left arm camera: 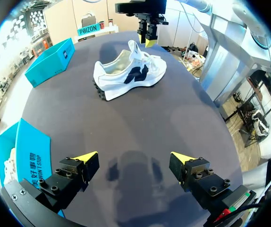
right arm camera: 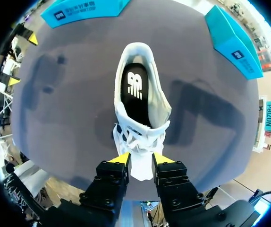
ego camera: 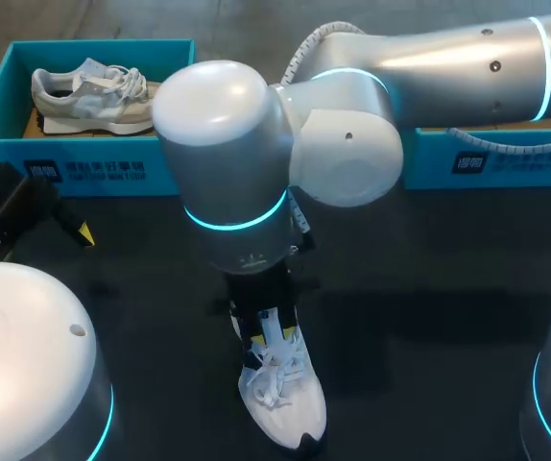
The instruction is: Take the shoe out of the shoebox, open the shoe tongue, remove and reinsert the insole, then place the shoe into the shoebox
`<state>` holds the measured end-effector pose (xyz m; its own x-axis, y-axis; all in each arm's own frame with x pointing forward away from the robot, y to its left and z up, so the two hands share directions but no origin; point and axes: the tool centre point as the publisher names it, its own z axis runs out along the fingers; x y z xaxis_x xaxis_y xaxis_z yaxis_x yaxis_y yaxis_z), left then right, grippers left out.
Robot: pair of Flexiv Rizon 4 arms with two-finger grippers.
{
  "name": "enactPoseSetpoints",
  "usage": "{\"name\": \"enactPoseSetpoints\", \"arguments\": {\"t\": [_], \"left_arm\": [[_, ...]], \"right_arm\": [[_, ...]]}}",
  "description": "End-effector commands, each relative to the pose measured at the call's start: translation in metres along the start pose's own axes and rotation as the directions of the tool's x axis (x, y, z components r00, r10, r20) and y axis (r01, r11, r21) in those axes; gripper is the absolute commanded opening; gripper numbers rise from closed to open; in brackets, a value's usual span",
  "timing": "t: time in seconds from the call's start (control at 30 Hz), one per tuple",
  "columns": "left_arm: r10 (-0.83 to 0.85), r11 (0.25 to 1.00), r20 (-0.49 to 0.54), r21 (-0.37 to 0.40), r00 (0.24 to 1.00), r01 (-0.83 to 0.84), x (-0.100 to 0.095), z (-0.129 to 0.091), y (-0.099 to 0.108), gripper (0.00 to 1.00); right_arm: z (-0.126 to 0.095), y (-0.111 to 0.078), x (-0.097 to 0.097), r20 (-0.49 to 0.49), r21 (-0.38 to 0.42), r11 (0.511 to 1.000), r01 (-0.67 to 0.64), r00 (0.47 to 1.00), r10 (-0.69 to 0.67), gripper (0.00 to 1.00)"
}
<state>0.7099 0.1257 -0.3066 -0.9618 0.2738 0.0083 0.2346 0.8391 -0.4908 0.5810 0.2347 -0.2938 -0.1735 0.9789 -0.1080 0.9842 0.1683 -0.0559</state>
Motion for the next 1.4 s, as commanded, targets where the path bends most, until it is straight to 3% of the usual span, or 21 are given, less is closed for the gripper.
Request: {"name": "enactPoseSetpoints", "arguments": {"t": [0.03, 0.47, 1.0, 1.4], "left_arm": [[0.000, 1.000, 0.000, -0.003, 1.000, 0.000, 0.001, 0.000, 0.000, 1.00], [0.000, 1.000, 0.000, -0.003, 1.000, 0.000, 0.001, 0.000, 0.000, 1.00], [0.000, 1.000, 0.000, -0.003, 1.000, 0.000, 0.001, 0.000, 0.000, 1.00], [0.000, 1.000, 0.000, -0.003, 1.000, 0.000, 0.001, 0.000, 0.000, 1.00]], "right_arm": [[0.004, -0.002, 0.000, -0.006, -0.010, 0.999, -0.045, 0.999, 0.045, 0.26], [0.012, 0.023, 0.004, -0.021, -0.013, 1.000, -0.002, 1.000, 0.001, 0.23], [0.049, 0.056, 0.003, -0.105, 0.012, 0.999, 0.049, 0.993, -0.047, 0.16], [0.007, 0.047, 0.005, -0.020, -0.046, 0.997, 0.061, 0.998, -0.062, 0.21]]}}
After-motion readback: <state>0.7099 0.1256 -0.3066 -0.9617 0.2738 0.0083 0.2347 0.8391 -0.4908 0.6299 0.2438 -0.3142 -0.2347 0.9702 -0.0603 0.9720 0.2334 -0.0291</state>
